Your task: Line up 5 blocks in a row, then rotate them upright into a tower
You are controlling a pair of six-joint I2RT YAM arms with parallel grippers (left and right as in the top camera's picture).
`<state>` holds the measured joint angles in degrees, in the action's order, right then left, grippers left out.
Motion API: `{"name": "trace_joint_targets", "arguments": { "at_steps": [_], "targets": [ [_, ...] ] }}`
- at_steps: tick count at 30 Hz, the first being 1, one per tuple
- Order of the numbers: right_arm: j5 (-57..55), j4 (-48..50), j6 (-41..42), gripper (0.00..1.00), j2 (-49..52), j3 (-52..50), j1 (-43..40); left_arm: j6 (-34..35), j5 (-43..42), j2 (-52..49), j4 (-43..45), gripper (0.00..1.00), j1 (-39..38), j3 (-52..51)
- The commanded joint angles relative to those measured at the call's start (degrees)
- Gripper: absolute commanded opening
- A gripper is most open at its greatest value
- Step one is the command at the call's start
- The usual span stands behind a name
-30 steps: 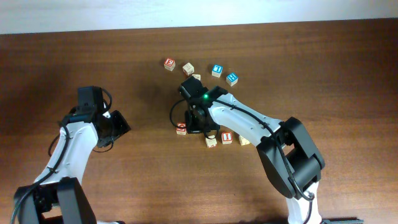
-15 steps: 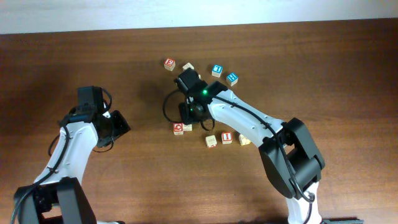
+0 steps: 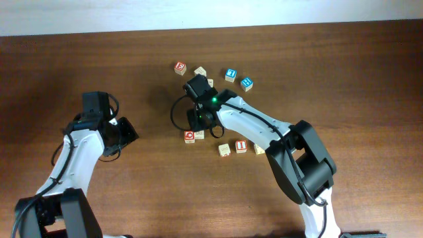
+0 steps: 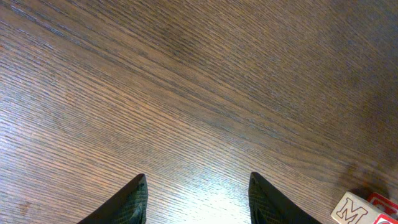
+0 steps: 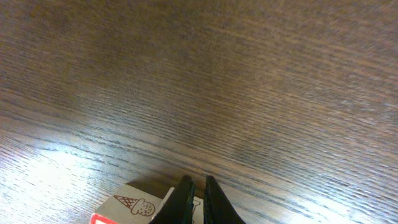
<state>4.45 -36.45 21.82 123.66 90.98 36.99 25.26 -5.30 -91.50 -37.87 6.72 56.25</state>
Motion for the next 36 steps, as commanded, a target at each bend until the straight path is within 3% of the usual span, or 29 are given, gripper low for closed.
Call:
{"name": "trace_joint_targets", "arguments": {
  "at_steps": [1, 10, 12, 15, 18, 25, 36],
  "targets": [
    [1.55, -0.61, -0.39, 0.09, 1.09, 1.03, 0.68, -0.96, 0.2, -0.33, 0.09, 0.5, 0.15, -0.39],
    [1.11, -1.11, -0.09, 0.08, 1.18, 1.51, 0.9, -0.96, 0.22, -0.33, -0.15, 0.5, 0.15, -0.39],
    [0.94, -6.05, 0.92, 0.15, 0.61, 6.82, -1.27, -0.96, 0.2, -0.33, -0.09, 0.5, 0.15, -0.39],
    [1.14, -18.47, 3.93, 0.17, 0.22, 15.43, -4.39, -0.96, 0.2, -0.33, -0.13, 0.5, 0.15, -0.39],
    [2.14, -24.79, 7.82, 0.15, 1.16, 13.46, -4.42, -0.94, 0.2, -0.33, -0.09, 0.5, 0.15, -0.39],
    [5.7, -23.98, 10.21, 0.06, 1.6, 5.4, -0.85, -0.94, 0.2, -0.33, -0.33, 0.5, 0.15, -0.39],
    [5.64, -19.45, 10.19, 0.06, 1.73, 3.67, 0.98, -0.96, 0.2, -0.33, -0.33, 0.5, 0.15, -0.39]
  ]
}}
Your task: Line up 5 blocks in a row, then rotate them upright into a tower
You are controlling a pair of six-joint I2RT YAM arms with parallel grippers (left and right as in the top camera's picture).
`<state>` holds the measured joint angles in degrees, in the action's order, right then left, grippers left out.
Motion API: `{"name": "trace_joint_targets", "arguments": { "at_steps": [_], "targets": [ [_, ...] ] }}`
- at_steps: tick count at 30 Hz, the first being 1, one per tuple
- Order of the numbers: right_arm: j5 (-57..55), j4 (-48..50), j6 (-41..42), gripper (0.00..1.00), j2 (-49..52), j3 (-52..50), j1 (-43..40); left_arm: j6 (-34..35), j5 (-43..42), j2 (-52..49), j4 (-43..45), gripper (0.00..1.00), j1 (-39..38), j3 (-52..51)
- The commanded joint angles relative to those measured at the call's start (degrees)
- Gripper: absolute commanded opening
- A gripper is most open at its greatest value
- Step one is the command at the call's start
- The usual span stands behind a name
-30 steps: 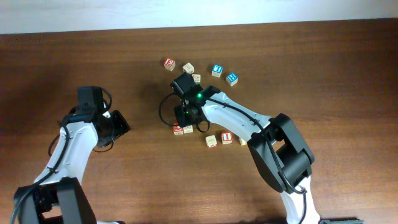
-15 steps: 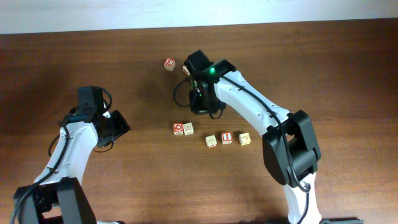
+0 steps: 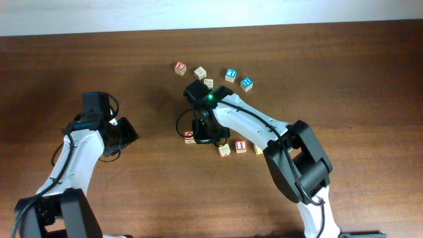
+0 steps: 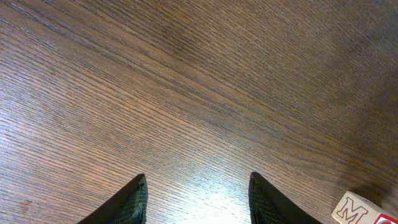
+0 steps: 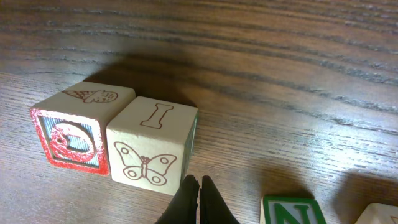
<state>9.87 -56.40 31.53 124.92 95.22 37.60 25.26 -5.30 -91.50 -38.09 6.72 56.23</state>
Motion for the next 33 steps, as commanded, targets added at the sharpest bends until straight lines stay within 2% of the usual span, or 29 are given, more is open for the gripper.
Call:
{"name": "trace_joint_targets", "arguments": {
  "at_steps": [1, 9, 13, 16, 18, 28, 33],
  "targets": [
    [0.22, 0.52, 0.48, 0.05, 0.48, -0.57, 0.37, -0.96, 0.2, -0.33, -0.11, 0.5, 0.15, -0.37],
    [0.09, 0.42, 0.26, 0.05, 0.48, -0.46, 0.17, -0.96, 0.2, -0.33, -0.11, 0.5, 0.15, -0.37],
    [0.48, -9.29, -2.56, 0.06, -1.4, 3.98, -2.45, -0.96, 0.2, -0.33, -0.15, 0.5, 0.15, -0.37],
    [0.46, -19.5, -6.91, 0.14, -1.77, 6.58, -5.16, -1.84, 0.22, -0.33, -0.76, 0.5, 0.15, -0.37],
    [0.24, -21.07, -7.37, 0.14, -1.77, 5.4, -5.27, -1.81, 0.22, -0.33, -0.68, 0.5, 0.15, -0.37],
    [0.28, -17.92, -7.23, 0.14, -1.77, -1.44, -2.1, -1.81, 0.24, -0.33, -0.5, 0.51, 0.15, -0.37],
    [0.44, -11.32, -5.99, 0.16, -1.77, -1.81, -1.22, -1.81, 0.22, -0.33, -0.5, 0.51, 0.15, -0.37]
  ]
}}
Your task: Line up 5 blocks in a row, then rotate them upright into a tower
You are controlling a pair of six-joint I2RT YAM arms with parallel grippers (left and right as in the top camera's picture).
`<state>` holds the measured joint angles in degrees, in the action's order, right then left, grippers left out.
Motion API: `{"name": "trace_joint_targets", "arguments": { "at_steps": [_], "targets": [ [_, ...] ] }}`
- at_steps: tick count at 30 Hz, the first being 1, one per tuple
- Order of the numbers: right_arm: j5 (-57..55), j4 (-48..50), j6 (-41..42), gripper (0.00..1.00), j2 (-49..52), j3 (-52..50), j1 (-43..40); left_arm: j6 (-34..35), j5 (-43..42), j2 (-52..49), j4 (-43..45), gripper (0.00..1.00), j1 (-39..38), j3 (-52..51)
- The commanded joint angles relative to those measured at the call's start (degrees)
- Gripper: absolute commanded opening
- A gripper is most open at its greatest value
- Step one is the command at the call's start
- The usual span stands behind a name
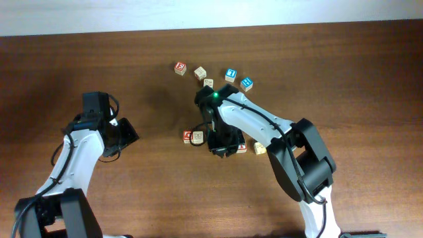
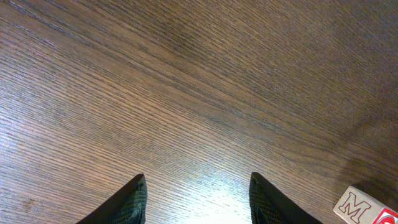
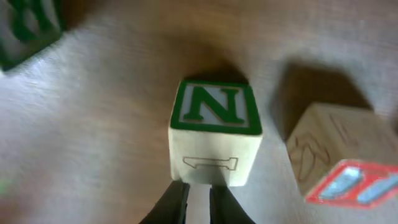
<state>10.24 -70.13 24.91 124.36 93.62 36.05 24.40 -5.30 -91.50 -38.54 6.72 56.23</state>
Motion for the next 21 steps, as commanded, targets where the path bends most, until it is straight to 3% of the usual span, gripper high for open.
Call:
{"name": "trace_joint_targets", "arguments": {
  "at_steps": [1, 6, 9, 14, 21],
  "targets": [
    [0.04, 3.54, 0.61, 0.17, -1.2, -0.22, 0.33, -0.96, 0.22, -0.33, -0.07, 0.5, 0.15, -0.37],
    [-0.39, 8.66, 0.37, 0.19, -1.11, -0.22, 0.33, -0.96, 0.22, -0.33, -0.04, 0.51, 0.15, -0.37],
    [-0.52, 8.9, 0.39, 0.08, -1.2, 1.75, -0.31, -0.92, 0.2, -0.33, 0.9, 0.51, 0.15, -0.37],
    [-0.57, 0.98, -0.11, 0.08, -1.64, 6.36, -3.91, -0.94, 0.22, -0.33, 0.79, 0.51, 0.15, -0.37],
    [-5.77, 7.02, 3.26, 0.08, 0.13, 2.91, -4.94, -0.94, 0.2, -0.33, 1.25, 0.51, 0.15, -0.37]
  ]
}}
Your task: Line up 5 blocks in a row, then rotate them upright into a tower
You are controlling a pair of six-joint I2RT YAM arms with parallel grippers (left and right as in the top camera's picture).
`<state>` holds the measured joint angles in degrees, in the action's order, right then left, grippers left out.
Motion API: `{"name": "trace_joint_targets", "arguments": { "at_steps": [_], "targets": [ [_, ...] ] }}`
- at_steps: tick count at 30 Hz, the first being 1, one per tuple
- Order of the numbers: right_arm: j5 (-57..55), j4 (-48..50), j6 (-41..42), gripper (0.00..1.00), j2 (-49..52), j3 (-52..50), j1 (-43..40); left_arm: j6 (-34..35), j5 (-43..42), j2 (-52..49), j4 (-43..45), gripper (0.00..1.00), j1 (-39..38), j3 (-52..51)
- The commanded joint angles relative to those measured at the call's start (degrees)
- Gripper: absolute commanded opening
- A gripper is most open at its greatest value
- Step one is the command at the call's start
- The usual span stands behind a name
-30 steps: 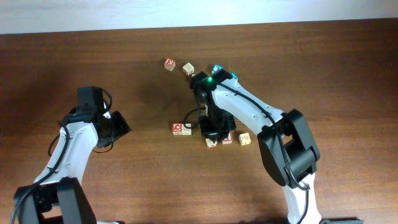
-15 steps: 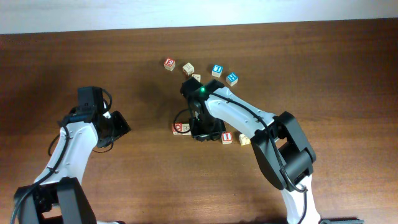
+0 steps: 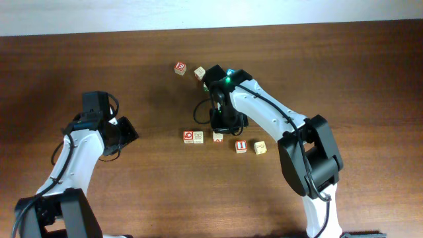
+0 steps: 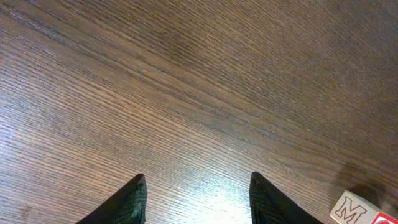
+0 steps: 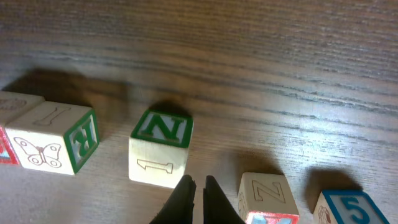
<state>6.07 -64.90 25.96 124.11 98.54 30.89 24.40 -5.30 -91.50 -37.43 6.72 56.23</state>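
Several letter blocks lie on the brown table [image 3: 330,79]. My right gripper [image 5: 198,200] is shut on nothing, just short of the green N block [image 5: 160,148], which shows a 1 on its near side. Left of that block stands the butterfly block [image 5: 59,137]; a Z block [image 5: 267,198] and a blue 5 block [image 5: 345,208] sit to the right. In the overhead view the N block [image 3: 217,137] ends a short row with a red block [image 3: 189,136]. My left gripper [image 4: 197,186] hangs open over bare wood, far from the row.
Three more blocks lie at the far side: a red one [image 3: 180,68], a beige one [image 3: 199,71] and a blue one [image 3: 230,71] half hidden by my right arm. An M block [image 4: 353,210] shows at the corner of the left wrist view.
My right gripper was low and right against the N block; now it sits farther back and higher. The N block now stands nearer the butterfly block, in line with it. The left arm is unchanged.
My right gripper was shut beside the red and butterfly blocks. Then it was drawn back from that pair, the N block lying apart to the right. Then it was close up against the N block, which now stands by the pair. The left gripper stayed open throughout.
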Motion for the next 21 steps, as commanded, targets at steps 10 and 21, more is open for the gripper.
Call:
{"name": "trace_joint_targets", "arguments": {
  "at_steps": [10, 21],
  "targets": [
    [3.48, 4.9, 4.57, 0.08, 1.88, -4.44, 0.37, -0.94, 0.2, -0.33, 0.13, 0.51, 0.15, -0.37],
    [4.17, 7.56, 4.57, 0.08, 1.88, -4.46, 2.84, -0.94, 0.2, -0.33, 0.13, 0.51, 0.15, -0.37]
  ]
}}
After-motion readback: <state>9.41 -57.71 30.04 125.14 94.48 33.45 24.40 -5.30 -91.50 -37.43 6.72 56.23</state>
